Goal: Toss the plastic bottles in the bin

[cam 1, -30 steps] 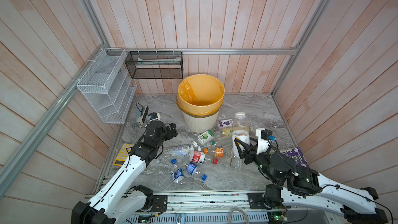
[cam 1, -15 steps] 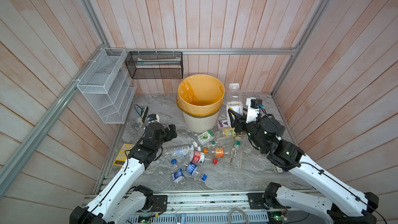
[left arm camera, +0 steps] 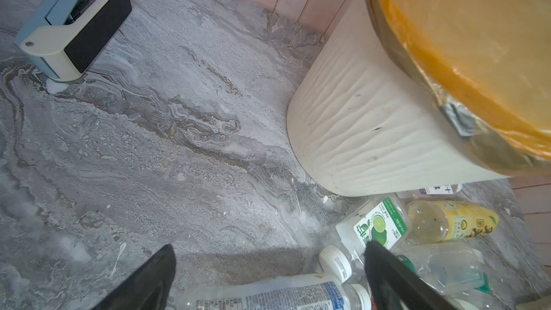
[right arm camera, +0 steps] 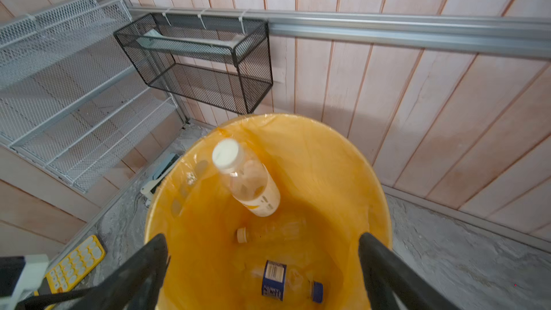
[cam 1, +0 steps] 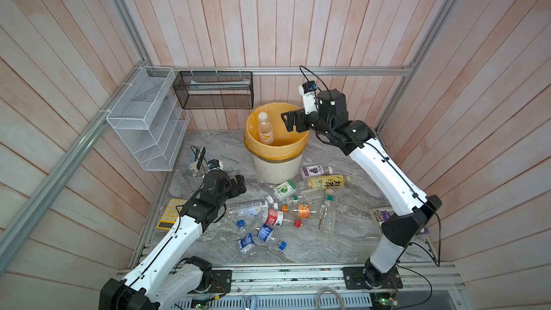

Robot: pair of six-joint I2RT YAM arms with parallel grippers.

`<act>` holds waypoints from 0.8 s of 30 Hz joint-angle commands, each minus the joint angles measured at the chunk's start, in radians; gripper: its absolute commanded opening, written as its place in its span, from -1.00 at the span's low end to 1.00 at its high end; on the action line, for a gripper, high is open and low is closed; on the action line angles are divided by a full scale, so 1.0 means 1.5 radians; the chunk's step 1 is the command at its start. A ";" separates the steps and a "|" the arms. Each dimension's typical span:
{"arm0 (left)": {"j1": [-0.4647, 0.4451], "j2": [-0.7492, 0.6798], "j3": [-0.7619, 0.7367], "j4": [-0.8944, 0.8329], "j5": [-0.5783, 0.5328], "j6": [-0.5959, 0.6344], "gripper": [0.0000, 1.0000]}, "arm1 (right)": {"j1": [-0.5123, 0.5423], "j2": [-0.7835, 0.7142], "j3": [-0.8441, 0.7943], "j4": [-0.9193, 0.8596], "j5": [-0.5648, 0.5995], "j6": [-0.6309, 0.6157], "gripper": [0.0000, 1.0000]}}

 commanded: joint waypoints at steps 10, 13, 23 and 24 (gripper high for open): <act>-0.030 -0.045 0.013 -0.005 -0.018 0.039 0.99 | -0.090 -0.269 -0.327 0.133 0.063 0.053 1.00; -0.065 -0.047 0.019 -0.013 -0.027 0.050 0.99 | -0.134 -0.335 -0.445 0.151 0.057 0.073 1.00; -0.227 0.000 0.050 -0.064 -0.017 0.152 0.99 | -0.272 -0.490 -0.733 0.183 -0.066 0.118 0.99; -0.240 0.010 0.057 -0.072 -0.029 0.156 0.99 | -0.272 -0.500 -0.750 0.191 -0.098 0.106 0.99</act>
